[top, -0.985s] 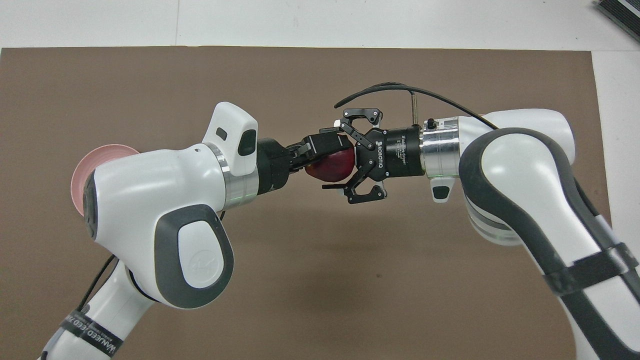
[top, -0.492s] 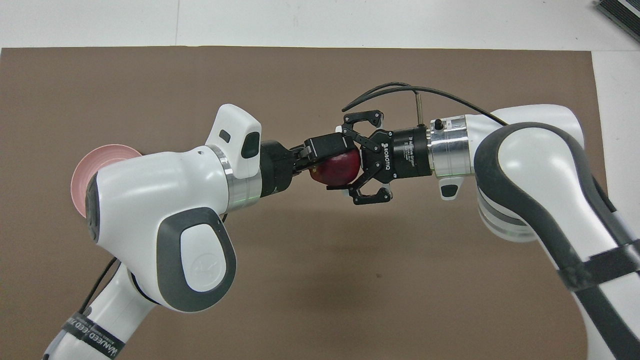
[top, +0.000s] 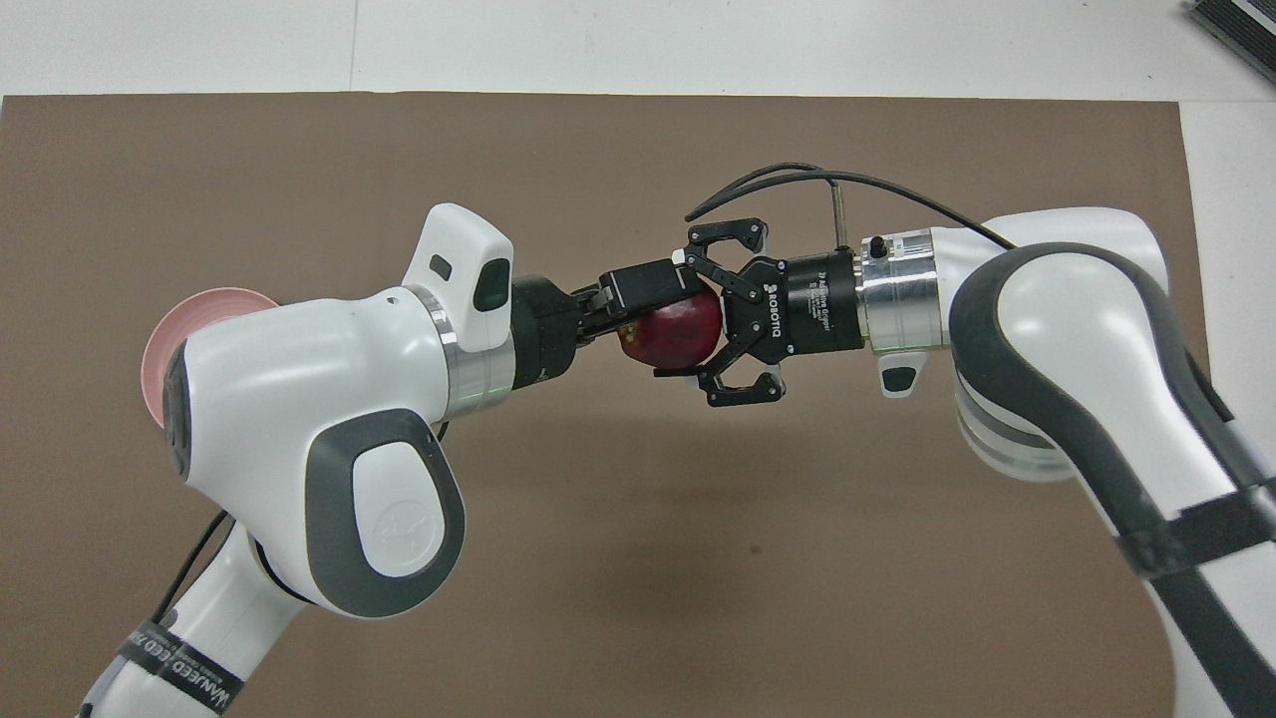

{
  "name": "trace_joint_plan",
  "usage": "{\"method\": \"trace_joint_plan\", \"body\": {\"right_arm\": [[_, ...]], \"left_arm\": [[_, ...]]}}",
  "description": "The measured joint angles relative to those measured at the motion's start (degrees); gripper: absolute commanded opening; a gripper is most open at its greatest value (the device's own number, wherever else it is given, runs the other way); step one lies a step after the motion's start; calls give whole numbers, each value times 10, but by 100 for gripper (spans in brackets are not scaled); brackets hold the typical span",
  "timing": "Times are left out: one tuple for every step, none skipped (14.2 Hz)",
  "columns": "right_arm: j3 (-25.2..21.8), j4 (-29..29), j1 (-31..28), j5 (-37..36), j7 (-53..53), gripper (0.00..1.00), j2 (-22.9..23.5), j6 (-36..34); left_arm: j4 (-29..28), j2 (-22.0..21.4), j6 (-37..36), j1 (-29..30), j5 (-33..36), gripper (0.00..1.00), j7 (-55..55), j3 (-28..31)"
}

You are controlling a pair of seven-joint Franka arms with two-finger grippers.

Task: Move apple from plate to bowl
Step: 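Close the right gripper on the apple and open the left gripper, then carry the apple toward the pink bowl while the left gripper withdraws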

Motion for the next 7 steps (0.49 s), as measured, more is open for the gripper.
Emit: {"method": "trace_joint_plan", "body": {"right_arm": [[-1,1,-16,-7,-9,0,1,0],[-2,3,-36,-27,-22,0,1,0],[-3,5,-53,-54,-37,0,1,-2],[-4,6,-68,-82,-51,0,1,-2],[-6,6,-77,-108,-62,0,1,-1],[-6,6,-85,-143,-71,0,2,4],[-7,7,-89,-186,-79,0,3,15]], "left_arm": [[-1,-1,-42,17,38,100,0,2],[-4,0,-82,37,77,100,1,4],[-6,0,-114,53,115,100,2,5],[-8,0,-142,69,159,100,3,6],[-8,0,-163,82,202,100,3,7],[-8,0,-180,93,243,100,3,7],[-8,-1,-193,104,280,100,5,7]]}}
